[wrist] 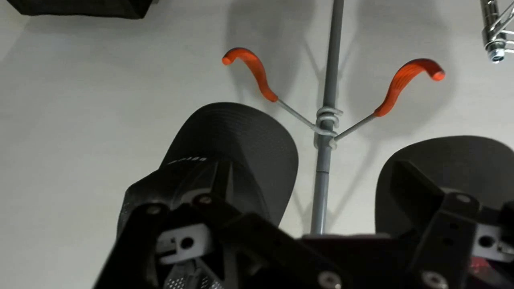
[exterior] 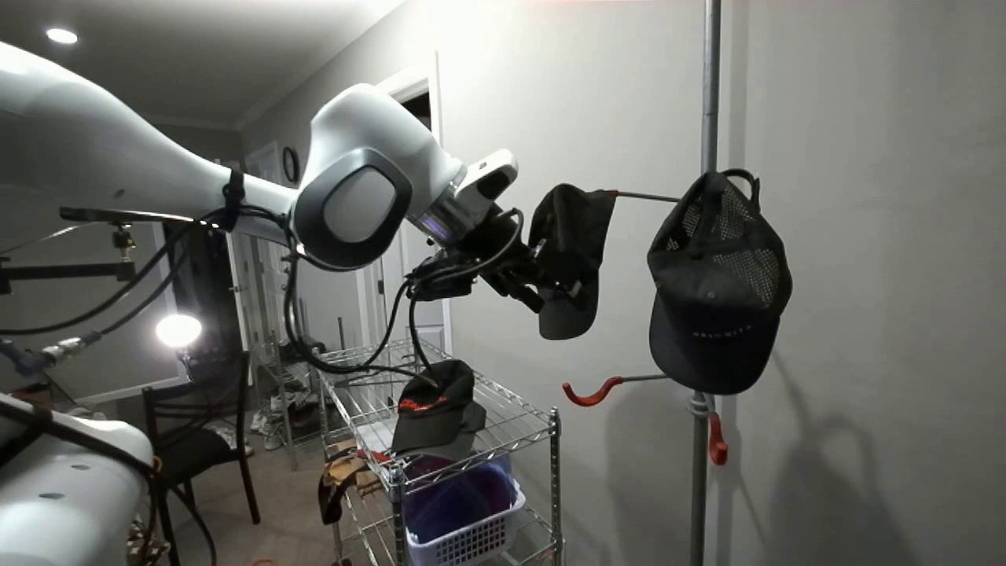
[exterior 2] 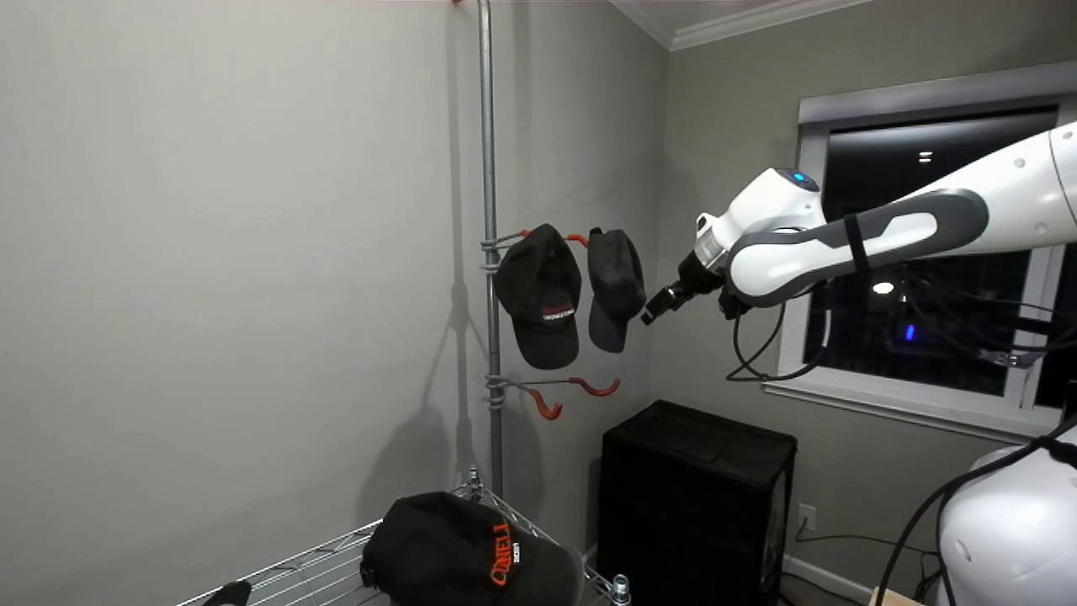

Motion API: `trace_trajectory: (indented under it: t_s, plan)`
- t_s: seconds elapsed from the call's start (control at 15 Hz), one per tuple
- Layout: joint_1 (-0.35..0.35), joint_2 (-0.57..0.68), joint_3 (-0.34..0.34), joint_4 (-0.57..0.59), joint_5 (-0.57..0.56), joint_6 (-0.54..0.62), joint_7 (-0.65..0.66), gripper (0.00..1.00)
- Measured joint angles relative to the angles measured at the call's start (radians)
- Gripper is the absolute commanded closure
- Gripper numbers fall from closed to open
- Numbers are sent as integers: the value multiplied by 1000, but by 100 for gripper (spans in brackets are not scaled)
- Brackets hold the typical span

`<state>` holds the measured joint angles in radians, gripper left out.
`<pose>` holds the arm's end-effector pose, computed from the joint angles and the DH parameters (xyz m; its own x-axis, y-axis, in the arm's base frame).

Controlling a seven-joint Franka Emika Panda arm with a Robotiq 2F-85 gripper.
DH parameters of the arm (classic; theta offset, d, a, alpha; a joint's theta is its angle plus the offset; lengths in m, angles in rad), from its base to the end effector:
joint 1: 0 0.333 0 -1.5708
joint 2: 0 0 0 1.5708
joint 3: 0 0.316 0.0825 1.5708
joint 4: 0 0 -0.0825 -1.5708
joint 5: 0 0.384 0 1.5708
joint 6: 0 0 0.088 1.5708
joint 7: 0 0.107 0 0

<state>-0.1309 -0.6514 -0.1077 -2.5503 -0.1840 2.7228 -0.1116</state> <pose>0.3915 -0.0957 0.5788 0.6994 0.0814 0.7101 -0.0779 -0.9789 0.1888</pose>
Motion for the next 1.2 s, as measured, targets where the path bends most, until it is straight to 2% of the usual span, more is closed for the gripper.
trace_trajectory:
  t_s: [0.47,0.87,1.2]
  plan:
    - [18,52,-127,157,45,31,-11,0]
    - [169,200,-189,284,199,54,-64,0]
    - [198,323,-199,382,260,71,-80,0]
